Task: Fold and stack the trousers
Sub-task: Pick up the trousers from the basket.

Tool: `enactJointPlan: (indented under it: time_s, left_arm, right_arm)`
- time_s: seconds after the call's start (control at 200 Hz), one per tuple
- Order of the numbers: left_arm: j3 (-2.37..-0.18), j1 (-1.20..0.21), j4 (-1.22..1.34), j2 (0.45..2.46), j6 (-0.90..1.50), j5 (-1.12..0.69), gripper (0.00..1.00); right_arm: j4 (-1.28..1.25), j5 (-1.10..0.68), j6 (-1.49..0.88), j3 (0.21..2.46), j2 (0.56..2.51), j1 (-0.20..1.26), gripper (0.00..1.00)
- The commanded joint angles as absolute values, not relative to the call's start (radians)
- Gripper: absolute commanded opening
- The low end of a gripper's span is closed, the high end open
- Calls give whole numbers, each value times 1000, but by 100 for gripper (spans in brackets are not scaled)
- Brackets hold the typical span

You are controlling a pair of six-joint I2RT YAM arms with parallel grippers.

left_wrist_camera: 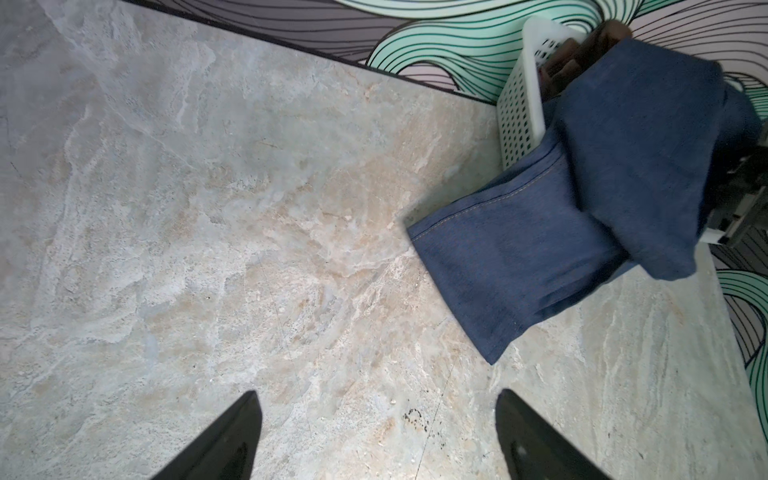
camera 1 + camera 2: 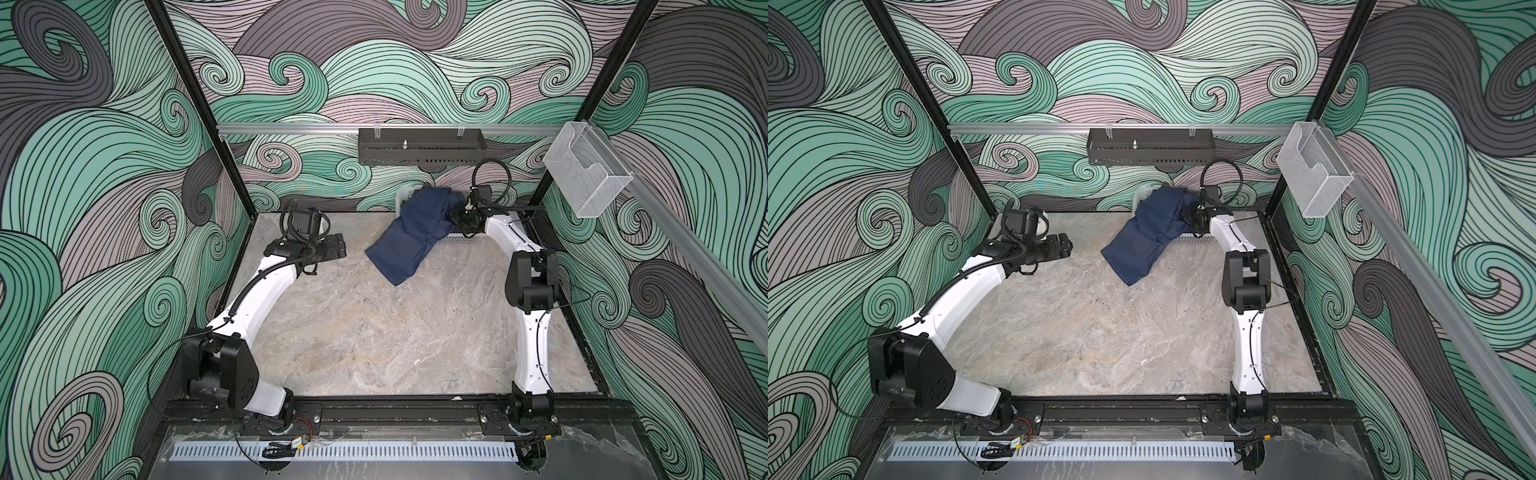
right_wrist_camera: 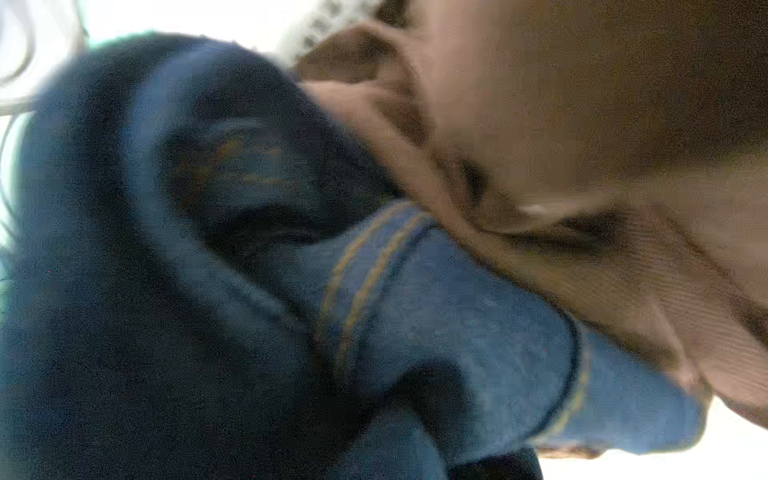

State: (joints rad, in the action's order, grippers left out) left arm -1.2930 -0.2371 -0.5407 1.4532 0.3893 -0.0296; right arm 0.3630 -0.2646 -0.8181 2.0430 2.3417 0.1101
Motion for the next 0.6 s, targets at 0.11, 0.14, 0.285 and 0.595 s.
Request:
enactJointPlan:
  time_s: [0.11, 0.14, 0.285, 0.595]
  left_arm:
    - [-1273, -242, -598, 1329, 366, -24, 90]
    - [-1274, -242, -606, 1315, 362, -22, 90]
    - [-1269, -242, -648, 1234, 352, 3, 90]
    - [-1171, -240, -649, 979, 343, 44, 92]
  right_arm:
    - [203, -346, -802, 1967, 2149, 175, 1]
    - [192, -347, -805, 1949, 2114, 179, 0]
    - [162, -308, -811, 1860, 1925, 202, 0]
    - [214, -258, -832, 1843, 1674, 272, 0]
